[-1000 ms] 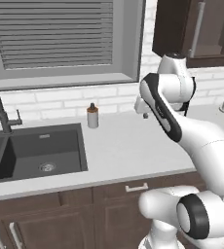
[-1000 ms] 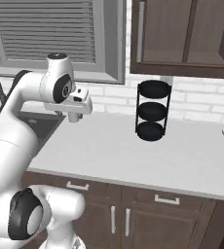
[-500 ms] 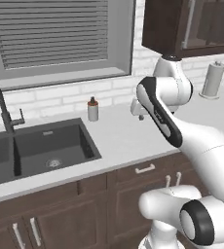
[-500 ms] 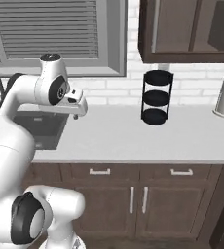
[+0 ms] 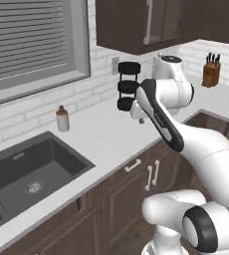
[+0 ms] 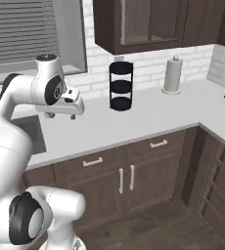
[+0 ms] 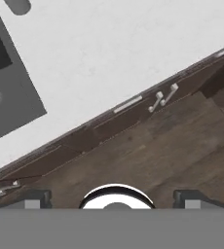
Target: Take a straw from the drawer in front and place it inside the glass cup on the dining counter.
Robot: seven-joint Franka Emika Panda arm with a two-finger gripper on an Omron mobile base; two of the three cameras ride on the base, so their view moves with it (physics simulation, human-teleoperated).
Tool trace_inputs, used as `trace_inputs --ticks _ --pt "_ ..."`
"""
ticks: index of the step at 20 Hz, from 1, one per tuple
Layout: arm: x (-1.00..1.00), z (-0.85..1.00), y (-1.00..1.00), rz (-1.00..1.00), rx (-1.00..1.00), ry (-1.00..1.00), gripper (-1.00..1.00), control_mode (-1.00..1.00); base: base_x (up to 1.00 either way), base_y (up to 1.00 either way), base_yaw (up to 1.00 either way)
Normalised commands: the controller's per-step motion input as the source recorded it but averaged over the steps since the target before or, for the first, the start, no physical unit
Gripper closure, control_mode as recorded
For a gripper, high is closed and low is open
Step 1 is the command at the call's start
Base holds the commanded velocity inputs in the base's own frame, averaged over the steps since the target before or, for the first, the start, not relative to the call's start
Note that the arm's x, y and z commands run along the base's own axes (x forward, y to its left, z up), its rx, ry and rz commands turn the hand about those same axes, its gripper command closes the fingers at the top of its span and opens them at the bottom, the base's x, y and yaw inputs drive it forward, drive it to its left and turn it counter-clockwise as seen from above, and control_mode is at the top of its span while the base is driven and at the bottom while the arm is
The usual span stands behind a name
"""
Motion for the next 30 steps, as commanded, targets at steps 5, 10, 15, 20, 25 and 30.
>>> trace_inputs --ticks 5,10,15,20,25,30 --pt "0.00 0.00 0.00 0.00 0.00 0.00 -1.00 1.00 -0.03 0.80 -0.61" --pt "0.00 0.00 0.00 0.00 0.00 0.00 -1.00 1.00 -0.15 0.90 -0.56" --pt "0.00 0.00 0.00 0.00 0.00 0.00 -1.00 1.00 -0.18 0.83 -0.53" --pt "0.00 0.00 0.12 -0.09 0.00 0.00 -1.00 -1.00 -0.01 0.59 -0.37" --pt "0.00 0.00 -0.23 -0.30 0.21 0.00 -1.00 -1.00 0.00 0.00 0.00" --pt "0.00 -0.13 -1.00 -0.12 0.39 0.00 -1.00 -1.00 0.00 0.00 0.00"
